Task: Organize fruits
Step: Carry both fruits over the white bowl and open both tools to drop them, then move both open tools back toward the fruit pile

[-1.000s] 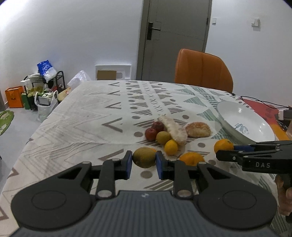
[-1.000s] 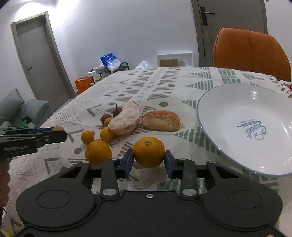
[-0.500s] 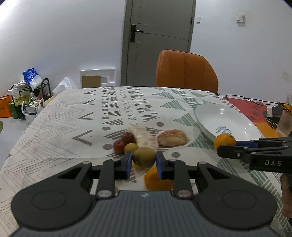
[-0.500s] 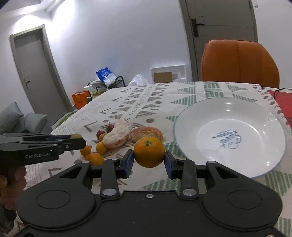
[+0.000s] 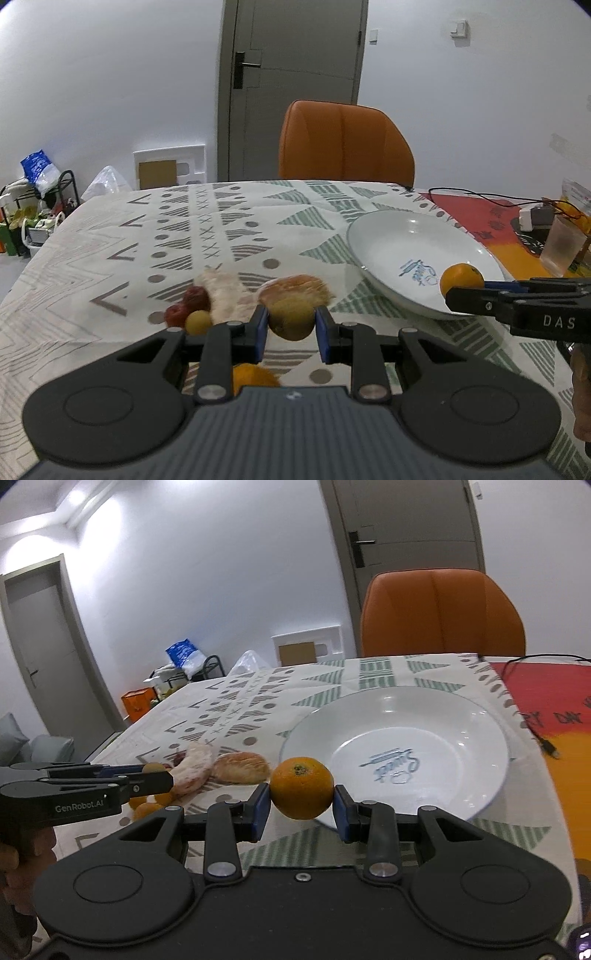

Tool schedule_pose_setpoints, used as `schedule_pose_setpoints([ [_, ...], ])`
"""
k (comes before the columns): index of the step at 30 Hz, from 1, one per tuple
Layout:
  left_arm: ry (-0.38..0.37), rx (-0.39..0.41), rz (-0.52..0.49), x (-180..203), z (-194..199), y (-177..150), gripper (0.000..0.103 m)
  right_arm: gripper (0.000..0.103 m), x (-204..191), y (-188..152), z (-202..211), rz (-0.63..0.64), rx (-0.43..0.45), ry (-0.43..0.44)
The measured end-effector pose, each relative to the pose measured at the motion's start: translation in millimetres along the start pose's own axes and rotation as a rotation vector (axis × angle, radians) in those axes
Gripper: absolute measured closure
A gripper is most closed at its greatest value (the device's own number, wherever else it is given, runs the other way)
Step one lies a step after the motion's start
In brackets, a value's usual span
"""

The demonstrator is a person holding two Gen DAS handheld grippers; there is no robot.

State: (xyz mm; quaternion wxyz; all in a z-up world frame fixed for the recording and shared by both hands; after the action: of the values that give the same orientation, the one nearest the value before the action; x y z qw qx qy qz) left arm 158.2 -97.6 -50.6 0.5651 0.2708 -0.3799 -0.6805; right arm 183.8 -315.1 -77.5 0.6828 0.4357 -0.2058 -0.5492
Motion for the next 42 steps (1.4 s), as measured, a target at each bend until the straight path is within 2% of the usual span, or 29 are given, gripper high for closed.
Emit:
schedule_pose_setpoints([
  [20, -0.064, -0.001, -0.1, 57.6, -29.6, 20.0, 0.077, 0.068, 53.6, -10.2, 6.6, -0.096, 0.029, -0.096],
  [25, -0.086, -0.001, -0.113, 70.8, -37.4, 23.9, 0.077, 0.068, 59.1, -9.9, 8.3, -0.101, 0.038, -0.104],
  [29, -0.098, -0.002, -0.124, 78.7, -41.7, 26.2, 0.077, 0.064, 60.2, -9.0, 10.6, -0.107, 0.043, -0.105],
  [38, -0.117, 0.007, -0.14, 88.9, -41.6, 27.9, 0.077, 0.064, 61.0, -9.6, 18.1, -0.113, 0.054, -0.106],
  [42, -0.11, 0.009, -0.127, 87.6, -40.3, 29.4, 0.073, 0.064, 61.1, -10.6, 19.3, -0.12, 0.052, -0.107],
])
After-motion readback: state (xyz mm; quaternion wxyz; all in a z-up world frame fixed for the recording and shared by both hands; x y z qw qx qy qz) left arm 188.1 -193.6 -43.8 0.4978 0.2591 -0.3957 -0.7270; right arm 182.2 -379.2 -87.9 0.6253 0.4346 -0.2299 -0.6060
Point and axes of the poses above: each gripper's, at about its wrist camera, not at the fingertips, and z roughly against the way its jaws point, x to its right, y to its top, the point moved 5 cm from there along -z, roughly the way its jaws point, and after that the axes turned 1 degree about y, right-handed, at the moved point
